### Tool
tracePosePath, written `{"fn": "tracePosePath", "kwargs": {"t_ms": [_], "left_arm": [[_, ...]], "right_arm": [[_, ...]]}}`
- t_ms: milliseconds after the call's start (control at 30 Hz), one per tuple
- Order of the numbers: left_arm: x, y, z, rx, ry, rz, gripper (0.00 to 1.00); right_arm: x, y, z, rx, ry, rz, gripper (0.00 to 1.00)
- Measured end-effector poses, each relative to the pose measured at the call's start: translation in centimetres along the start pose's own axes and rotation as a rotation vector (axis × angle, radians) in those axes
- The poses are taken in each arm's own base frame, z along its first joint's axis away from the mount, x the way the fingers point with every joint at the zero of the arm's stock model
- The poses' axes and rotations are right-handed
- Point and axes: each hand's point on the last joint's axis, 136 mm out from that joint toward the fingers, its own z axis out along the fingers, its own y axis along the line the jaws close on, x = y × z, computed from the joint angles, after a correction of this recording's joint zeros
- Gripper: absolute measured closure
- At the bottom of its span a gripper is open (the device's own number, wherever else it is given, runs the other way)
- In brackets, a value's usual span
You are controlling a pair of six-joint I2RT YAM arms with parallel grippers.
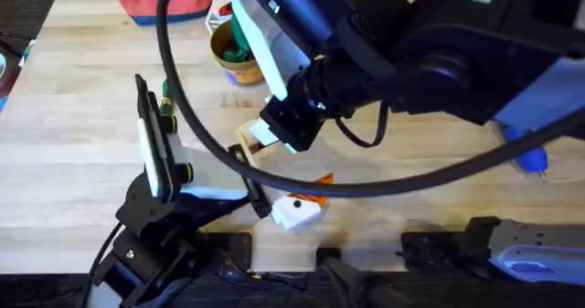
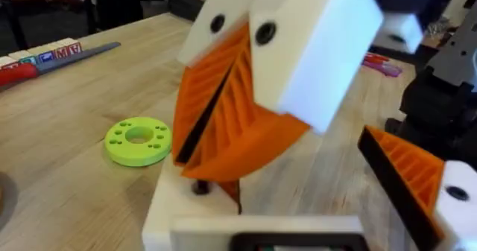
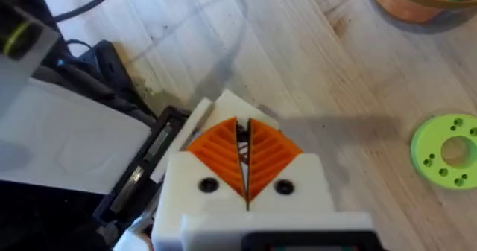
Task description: Pick up the gripper from the table and insert it into the empty holder that is missing its gripper. Then pick up a screw, insert it into the mounting hole, and use the screwdriver to tighten it. Finally, clean up the table by picking up the vegetable and placing it into the bucket.
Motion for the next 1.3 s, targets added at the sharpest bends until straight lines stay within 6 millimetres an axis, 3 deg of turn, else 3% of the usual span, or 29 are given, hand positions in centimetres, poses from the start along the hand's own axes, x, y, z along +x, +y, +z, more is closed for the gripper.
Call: {"fn": "tracePosePath", "kwargs": {"t_ms": [1300], "left_arm": [[0.03, 0.01, 0.0, -0.001, 0.001, -0.006, 0.014]], "right_arm": [[-0.31, 0.08, 0.62, -0.006, -0.001, -0.002, 0.998]]}}
